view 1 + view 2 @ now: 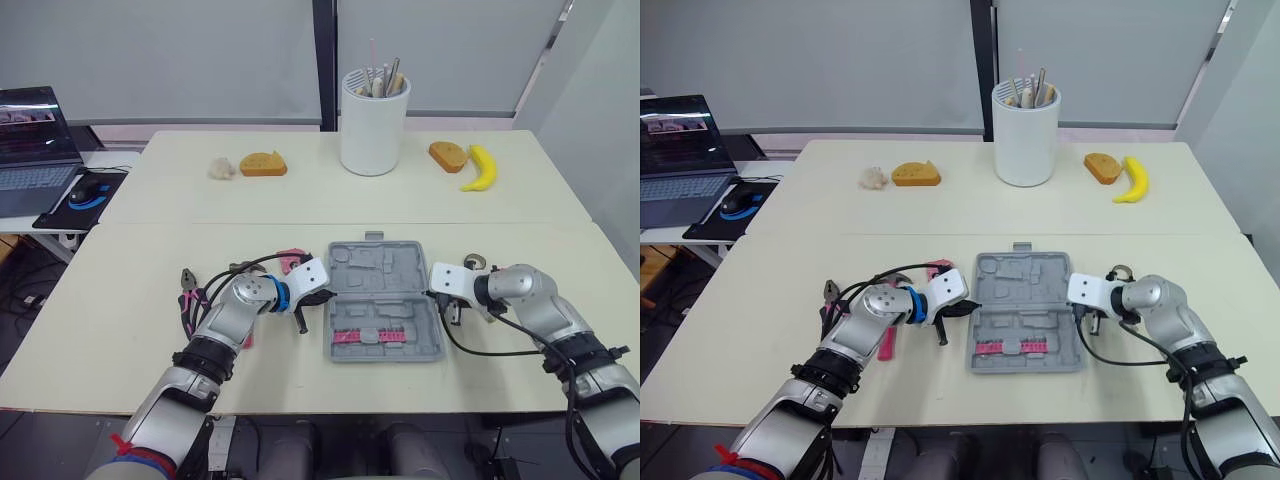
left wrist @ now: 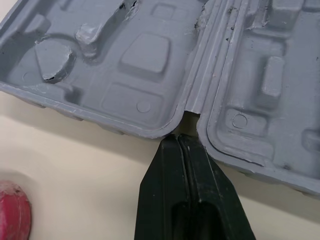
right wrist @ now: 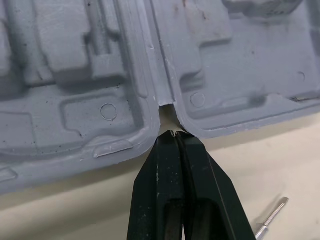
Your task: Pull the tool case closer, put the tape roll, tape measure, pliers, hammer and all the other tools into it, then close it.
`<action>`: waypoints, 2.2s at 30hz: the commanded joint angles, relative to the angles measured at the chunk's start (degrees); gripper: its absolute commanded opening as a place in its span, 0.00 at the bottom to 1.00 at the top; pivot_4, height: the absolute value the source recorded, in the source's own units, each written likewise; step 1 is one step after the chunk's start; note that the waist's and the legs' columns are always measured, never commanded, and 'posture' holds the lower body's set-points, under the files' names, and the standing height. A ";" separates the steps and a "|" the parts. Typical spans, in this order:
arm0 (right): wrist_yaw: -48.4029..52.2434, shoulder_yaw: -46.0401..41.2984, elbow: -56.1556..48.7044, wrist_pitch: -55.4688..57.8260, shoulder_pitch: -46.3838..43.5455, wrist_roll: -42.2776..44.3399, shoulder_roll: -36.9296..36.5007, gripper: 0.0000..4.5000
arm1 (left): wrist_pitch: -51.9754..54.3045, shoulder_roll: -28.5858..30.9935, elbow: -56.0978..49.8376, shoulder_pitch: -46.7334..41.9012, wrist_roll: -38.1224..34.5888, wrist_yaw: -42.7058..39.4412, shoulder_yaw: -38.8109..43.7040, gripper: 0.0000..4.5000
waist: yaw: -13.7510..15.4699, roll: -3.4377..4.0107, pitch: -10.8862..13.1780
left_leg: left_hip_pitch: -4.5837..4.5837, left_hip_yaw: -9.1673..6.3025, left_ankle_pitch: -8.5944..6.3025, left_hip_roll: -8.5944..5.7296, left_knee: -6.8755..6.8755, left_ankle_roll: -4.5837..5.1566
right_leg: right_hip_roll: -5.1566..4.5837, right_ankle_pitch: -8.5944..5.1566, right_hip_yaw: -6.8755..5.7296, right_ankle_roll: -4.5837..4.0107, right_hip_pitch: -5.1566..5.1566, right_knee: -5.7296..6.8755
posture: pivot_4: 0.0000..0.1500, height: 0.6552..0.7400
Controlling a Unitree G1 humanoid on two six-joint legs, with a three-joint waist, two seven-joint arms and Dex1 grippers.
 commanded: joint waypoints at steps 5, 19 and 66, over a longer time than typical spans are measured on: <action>1.26 -0.23 -12.47 4.16 5.18 2.86 0.65 0.00 | 2.74 1.23 -11.48 4.56 -1.23 -5.20 -2.80 0.00 | 0.14 0.01 0.00 | 0.00 -0.03 0.00 0.00 0.00 0.00 | 0.00 0.00 0.02 0.00 0.02 -0.01 | 1.00 1.00; 0.75 -2.43 -25.38 11.44 14.14 4.29 -1.09 0.00 | 7.94 1.80 -21.51 12.02 -1.60 -5.70 -3.74 0.00 | 0.28 0.00 0.00 | -0.01 -0.06 -0.01 -0.02 -0.01 0.01 | -0.04 0.00 0.01 0.00 0.05 -0.08 | 1.00 1.00; 0.11 -3.18 -36.53 17.52 26.78 6.34 -5.68 0.00 | 13.02 9.23 -31.01 23.08 -1.64 -7.13 -4.40 0.00 | 0.48 0.04 -0.11 | 0.07 -0.16 -0.04 0.04 -0.08 0.03 | -0.03 -0.02 -0.08 0.03 0.24 -0.33 | 1.00 1.00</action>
